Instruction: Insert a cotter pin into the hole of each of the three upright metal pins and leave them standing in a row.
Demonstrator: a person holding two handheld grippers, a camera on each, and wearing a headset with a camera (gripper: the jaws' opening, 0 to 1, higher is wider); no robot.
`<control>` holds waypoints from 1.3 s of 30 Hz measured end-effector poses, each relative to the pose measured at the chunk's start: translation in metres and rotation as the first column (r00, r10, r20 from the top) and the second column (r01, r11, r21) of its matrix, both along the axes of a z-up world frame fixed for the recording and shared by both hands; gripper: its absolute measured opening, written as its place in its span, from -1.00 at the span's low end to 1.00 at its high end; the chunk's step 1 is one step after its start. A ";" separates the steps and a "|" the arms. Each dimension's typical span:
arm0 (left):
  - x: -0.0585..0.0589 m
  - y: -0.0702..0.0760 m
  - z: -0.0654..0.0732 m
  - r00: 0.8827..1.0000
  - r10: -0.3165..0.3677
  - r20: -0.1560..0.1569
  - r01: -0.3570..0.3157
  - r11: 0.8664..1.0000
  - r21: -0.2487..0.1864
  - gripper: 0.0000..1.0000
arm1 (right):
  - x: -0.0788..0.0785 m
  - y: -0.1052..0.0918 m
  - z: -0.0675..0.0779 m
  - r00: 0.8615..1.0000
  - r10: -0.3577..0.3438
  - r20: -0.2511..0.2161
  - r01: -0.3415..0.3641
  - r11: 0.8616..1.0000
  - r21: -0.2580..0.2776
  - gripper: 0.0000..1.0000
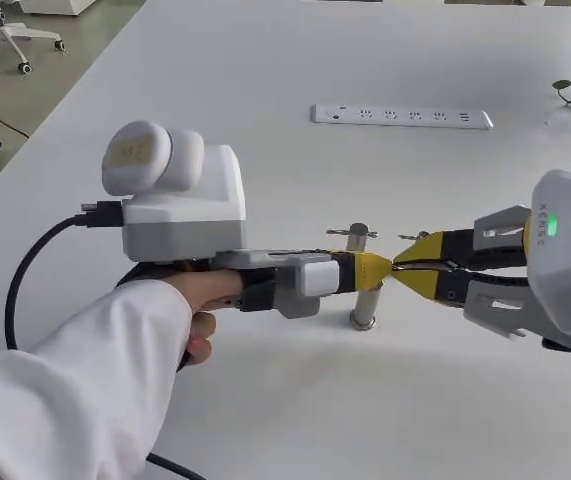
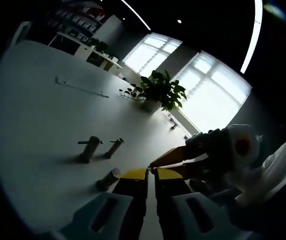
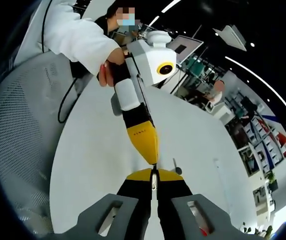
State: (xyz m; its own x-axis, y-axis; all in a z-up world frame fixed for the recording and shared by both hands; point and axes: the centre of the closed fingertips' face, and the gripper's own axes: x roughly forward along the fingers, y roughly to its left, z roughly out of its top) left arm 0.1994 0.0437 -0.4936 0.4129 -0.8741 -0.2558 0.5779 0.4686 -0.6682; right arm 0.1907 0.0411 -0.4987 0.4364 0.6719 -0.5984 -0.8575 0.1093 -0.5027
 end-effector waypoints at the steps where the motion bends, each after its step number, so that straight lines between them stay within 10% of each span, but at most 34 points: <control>1: 0.000 0.000 0.001 1.000 0.004 -0.005 -0.004 1.000 -0.009 -0.95 | -0.001 0.001 0.000 1.000 0.002 -0.001 -0.002 1.000 0.002 -1.00; 25: -0.004 0.001 -0.002 0.999 -0.020 -0.025 0.021 0.999 0.040 -1.00 | -0.006 0.004 0.002 0.999 0.038 0.013 -0.038 0.999 -0.013 -1.00; 28: -0.003 0.002 -0.001 0.997 0.005 -0.078 -0.005 1.000 -0.009 -1.00 | -0.005 0.004 0.003 0.999 0.038 0.010 -0.038 0.999 -0.003 -1.00; 39: -0.005 0.003 0.000 0.998 0.000 -0.056 0.000 1.000 -0.004 -1.00 | -0.006 0.006 0.003 0.999 0.045 -0.001 -0.045 0.999 0.019 -1.00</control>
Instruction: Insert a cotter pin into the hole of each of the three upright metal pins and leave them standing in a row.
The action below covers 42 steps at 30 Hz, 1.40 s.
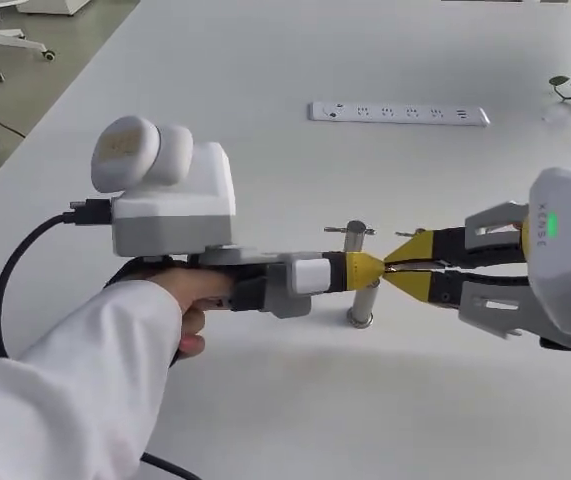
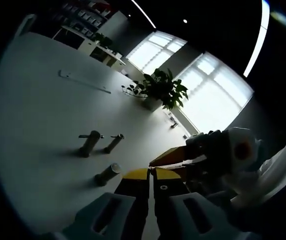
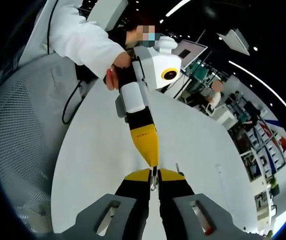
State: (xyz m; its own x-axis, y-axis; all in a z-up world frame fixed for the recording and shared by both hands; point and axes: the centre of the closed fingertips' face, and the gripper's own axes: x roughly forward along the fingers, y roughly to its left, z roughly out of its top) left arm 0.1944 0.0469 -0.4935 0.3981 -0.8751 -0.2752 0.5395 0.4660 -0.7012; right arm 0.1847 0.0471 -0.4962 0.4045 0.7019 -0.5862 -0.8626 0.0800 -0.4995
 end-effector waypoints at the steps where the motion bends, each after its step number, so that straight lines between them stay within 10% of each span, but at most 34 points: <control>1: 0.000 0.000 0.001 1.000 -0.001 0.002 0.001 1.000 -0.003 -1.00 | 0.000 0.000 0.000 1.000 -0.001 -0.001 0.001 1.000 0.004 -0.94; 9: -0.002 0.003 0.002 0.999 -0.022 0.045 0.021 1.000 0.023 -1.00 | -0.003 -0.003 -0.005 0.998 -0.017 -0.060 0.017 1.000 -0.001 -0.67; 19: -0.015 0.006 0.016 0.948 -0.171 0.267 0.146 0.983 0.111 -1.00 | -0.009 -0.011 0.001 0.948 -0.058 -0.313 0.118 0.978 0.175 -0.46; 24: -0.028 0.003 0.026 0.874 -0.284 0.394 0.236 0.958 0.165 -1.00 | -0.029 -0.005 0.000 0.849 0.034 -0.528 0.134 0.952 0.276 -0.49; 27: -0.036 0.003 0.026 0.817 -0.356 0.452 0.283 0.933 0.223 -1.00 | -0.038 -0.002 0.001 0.825 0.083 -0.559 0.108 0.948 0.299 -0.62; 32: -0.042 0.004 0.027 0.820 -0.367 0.440 0.306 0.930 0.205 -1.00 | -0.046 0.003 0.000 0.793 0.110 -0.599 0.095 0.949 0.301 -0.87; 40: -0.048 0.007 0.023 0.801 -0.391 0.453 0.332 0.920 0.208 -1.00 | -0.052 0.007 -0.001 0.792 0.143 -0.594 0.049 0.954 0.295 -1.00; 42: -0.050 0.007 0.021 0.776 -0.415 0.474 0.347 0.910 0.228 -1.00 | -0.054 0.007 -0.002 0.791 0.150 -0.592 0.032 0.958 0.286 -1.00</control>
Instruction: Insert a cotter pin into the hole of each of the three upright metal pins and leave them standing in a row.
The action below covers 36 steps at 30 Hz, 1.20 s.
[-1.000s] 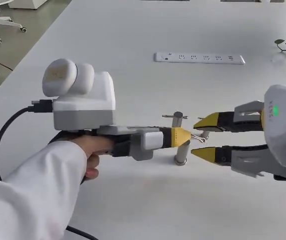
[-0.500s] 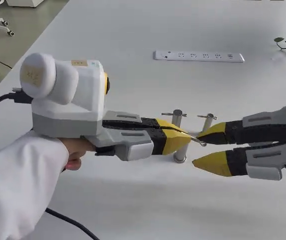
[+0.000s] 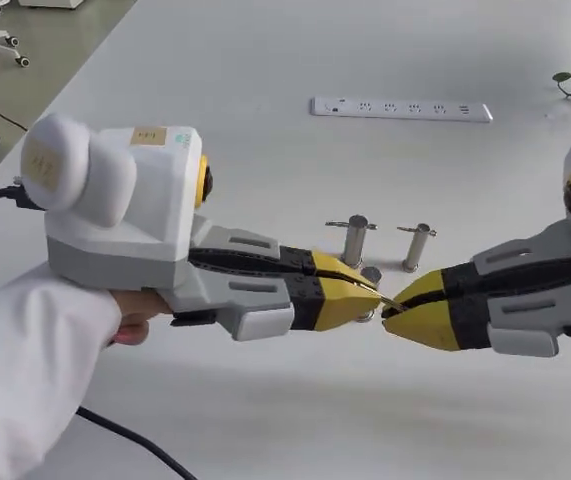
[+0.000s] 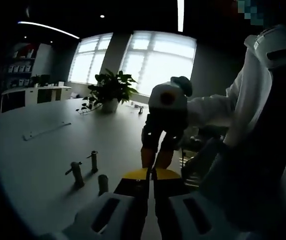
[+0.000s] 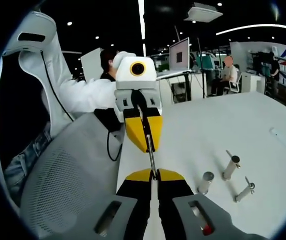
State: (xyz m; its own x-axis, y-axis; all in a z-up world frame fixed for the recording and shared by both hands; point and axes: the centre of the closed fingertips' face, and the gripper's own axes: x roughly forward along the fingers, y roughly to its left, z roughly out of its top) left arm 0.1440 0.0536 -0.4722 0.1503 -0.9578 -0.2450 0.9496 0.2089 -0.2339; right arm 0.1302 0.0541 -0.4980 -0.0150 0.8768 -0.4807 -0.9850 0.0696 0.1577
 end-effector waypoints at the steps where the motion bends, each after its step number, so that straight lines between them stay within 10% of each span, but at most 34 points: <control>1: -0.002 -0.001 -0.001 0.998 -0.034 0.059 0.034 0.999 0.011 -1.00 | -0.002 0.000 -0.001 1.000 0.014 0.003 -0.014 1.000 -0.010 -1.00; 13: -0.010 -0.007 -0.017 0.992 -0.101 0.071 0.094 0.991 0.093 -1.00 | -0.011 -0.011 0.000 0.997 0.079 0.023 -0.077 0.993 -0.085 -1.00; 33: -0.001 -0.007 -0.012 1.000 -0.025 0.007 0.025 0.999 0.021 -0.88 | -0.003 -0.018 -0.005 0.998 0.055 0.041 -0.048 0.986 -0.160 -1.00; 36: 0.011 -0.004 -0.013 0.999 0.032 0.039 -0.033 0.999 0.027 -0.75 | 0.004 -0.024 -0.010 0.999 0.026 0.033 -0.019 0.982 -0.190 -1.00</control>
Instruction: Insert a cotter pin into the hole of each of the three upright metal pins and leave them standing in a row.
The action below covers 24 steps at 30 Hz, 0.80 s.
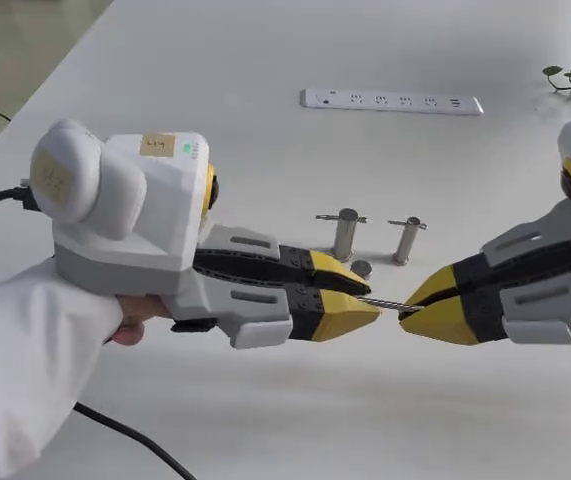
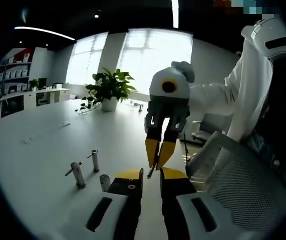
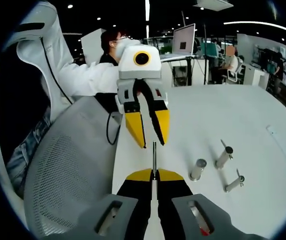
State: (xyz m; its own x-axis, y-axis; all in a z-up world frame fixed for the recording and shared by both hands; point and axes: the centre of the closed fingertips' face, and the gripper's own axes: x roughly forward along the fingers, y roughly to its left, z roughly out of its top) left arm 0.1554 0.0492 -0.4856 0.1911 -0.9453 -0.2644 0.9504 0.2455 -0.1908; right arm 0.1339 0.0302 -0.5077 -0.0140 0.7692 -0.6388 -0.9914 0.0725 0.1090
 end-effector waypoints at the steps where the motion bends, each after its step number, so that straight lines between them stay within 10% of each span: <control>1: 0.002 0.001 -0.002 1.000 0.007 0.003 -0.007 1.000 0.009 -0.73 | 0.002 -0.002 -0.002 1.000 -0.007 0.003 0.007 1.000 -0.012 -1.00; 15: 0.047 -0.004 -0.048 0.978 0.193 0.073 -0.200 0.974 0.102 -0.31 | 0.045 -0.028 -0.041 0.995 -0.080 0.055 0.089 0.979 -0.185 -1.00; 20: 0.048 -0.013 -0.066 0.982 0.190 -0.007 -0.188 0.976 0.109 -0.29 | 0.052 -0.029 -0.046 0.994 -0.074 0.079 0.089 0.973 -0.212 -1.00; 24: 0.054 -0.015 -0.077 0.978 0.209 -0.005 -0.206 0.970 0.128 -0.26 | 0.059 -0.027 -0.048 0.994 -0.072 0.088 0.089 0.975 -0.206 -1.00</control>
State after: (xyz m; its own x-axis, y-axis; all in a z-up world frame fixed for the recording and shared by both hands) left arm 0.2094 0.0343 -0.5629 0.3737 -0.8444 -0.3839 0.8728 0.4602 -0.1625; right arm 0.1928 0.0029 -0.5559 0.0999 0.6152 -0.7821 -0.9863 0.1648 0.0037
